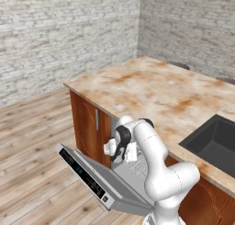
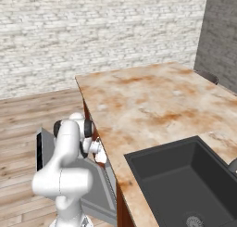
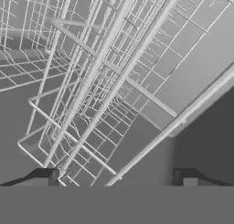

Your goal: Open the dishwasher door and pull out the top rack.

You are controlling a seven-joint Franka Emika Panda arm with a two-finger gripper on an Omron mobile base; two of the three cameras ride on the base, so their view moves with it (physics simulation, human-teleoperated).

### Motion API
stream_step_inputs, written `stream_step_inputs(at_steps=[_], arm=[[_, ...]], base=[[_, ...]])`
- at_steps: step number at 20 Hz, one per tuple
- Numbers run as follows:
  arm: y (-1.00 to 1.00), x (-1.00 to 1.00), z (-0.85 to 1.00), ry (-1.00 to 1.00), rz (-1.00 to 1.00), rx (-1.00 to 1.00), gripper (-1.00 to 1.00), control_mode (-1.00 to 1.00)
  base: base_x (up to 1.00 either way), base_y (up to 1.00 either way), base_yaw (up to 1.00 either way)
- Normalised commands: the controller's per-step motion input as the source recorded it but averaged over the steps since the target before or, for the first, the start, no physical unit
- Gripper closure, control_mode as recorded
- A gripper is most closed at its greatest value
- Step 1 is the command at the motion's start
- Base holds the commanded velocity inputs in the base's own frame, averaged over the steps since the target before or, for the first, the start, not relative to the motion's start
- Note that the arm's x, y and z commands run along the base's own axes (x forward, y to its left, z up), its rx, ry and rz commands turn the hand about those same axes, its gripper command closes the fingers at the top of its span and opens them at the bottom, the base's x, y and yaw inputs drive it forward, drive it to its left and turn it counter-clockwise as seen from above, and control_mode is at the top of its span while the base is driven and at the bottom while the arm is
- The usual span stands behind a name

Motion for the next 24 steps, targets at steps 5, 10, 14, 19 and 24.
stream_step_inputs(at_steps=[5, 10, 14, 19, 24], arm=[[-0.36, 0.00, -0.05, -0.43, 0.00, 0.07, -1.00, -1.00], [-0.54, 0.00, -0.08, -0.41, 0.00, 0.11, -1.00, -1.00], [-0.42, 0.13, -0.36, -0.31, 0.00, 0.15, -1.00, -1.00], [-0.12, 0.20, -0.82, -0.05, 0.00, 0.35, -1.00, -1.00], [-0.10, 0.04, -0.68, 0.13, 0.00, 0.53, -1.00, -1.00]], base=[[0.00, 0.00, 0.00], [0.00, 0.00, 0.00], [0.00, 0.00, 0.00], [0.00, 0.00, 0.00], [0.00, 0.00, 0.00]])
